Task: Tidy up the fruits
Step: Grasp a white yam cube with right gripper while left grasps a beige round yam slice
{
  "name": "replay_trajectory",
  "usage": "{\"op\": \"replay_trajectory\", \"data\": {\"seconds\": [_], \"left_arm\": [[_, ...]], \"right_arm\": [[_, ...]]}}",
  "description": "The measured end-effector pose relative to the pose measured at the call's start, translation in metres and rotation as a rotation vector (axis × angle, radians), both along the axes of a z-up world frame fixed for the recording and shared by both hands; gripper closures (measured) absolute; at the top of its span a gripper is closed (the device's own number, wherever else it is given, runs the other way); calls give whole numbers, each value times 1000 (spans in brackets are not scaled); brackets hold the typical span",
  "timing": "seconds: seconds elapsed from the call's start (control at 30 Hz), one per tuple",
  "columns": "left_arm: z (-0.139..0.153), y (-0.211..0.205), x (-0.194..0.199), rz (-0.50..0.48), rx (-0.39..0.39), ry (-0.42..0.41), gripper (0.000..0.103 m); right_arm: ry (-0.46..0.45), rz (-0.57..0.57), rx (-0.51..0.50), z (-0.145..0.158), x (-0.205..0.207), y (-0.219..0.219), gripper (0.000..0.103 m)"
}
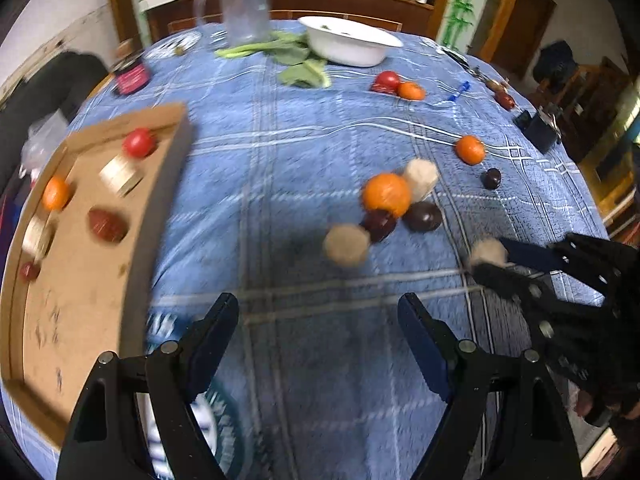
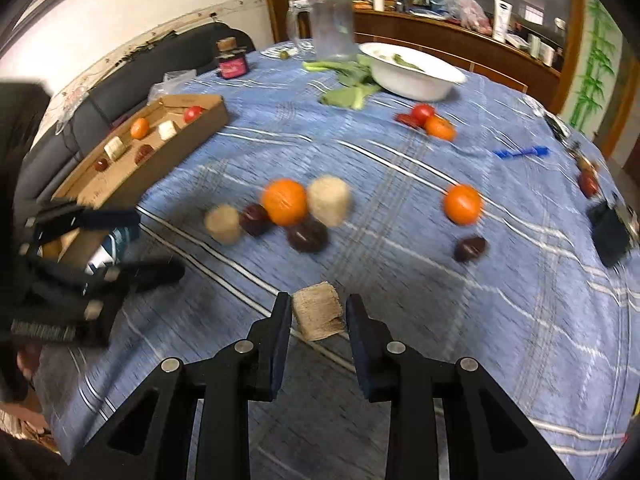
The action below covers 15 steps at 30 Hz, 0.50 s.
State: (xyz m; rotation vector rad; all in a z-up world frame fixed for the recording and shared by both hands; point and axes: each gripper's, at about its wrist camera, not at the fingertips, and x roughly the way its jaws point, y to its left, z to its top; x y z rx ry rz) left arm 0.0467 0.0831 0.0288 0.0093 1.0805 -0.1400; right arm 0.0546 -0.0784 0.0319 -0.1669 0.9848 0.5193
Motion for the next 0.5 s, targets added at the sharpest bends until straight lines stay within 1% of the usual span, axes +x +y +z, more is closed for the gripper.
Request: {"op": "replay_trajectory", "data": {"seconds": [0.07,0.17,0.23,0.27,0.3,0.33,0.37,0.5], "left_arm": [[-4,-9,11,-29,15,-7,22],[-8,-14,23,-34,22,-10,23],[-11,-12,30,-27,-2,-13,40],[-16,-10,35,-20,-20,12,59],[-17,-9,36,-12,-24,17,64],[-16,-8,35,-18,-37,0,70],[-18,-8,36,-30,-46,7,76],[-20,-13,35,-35,-25,-12,76]], "right_arm": [[3,-14,-5,-1,-3,-8,73],[15,-34,10,-3,-5,-20,73],[19,-41,22,-3,-6,-24,73],[20,-42,23,-3,-6,-24,73],[23,-40,25,-3,-6,-24,73],[23,-39,25,-3,-7,-24,73],[22,-38,24,-3,-8,-24,73],[34,-36,17,-8,-8,-25,73]]}}
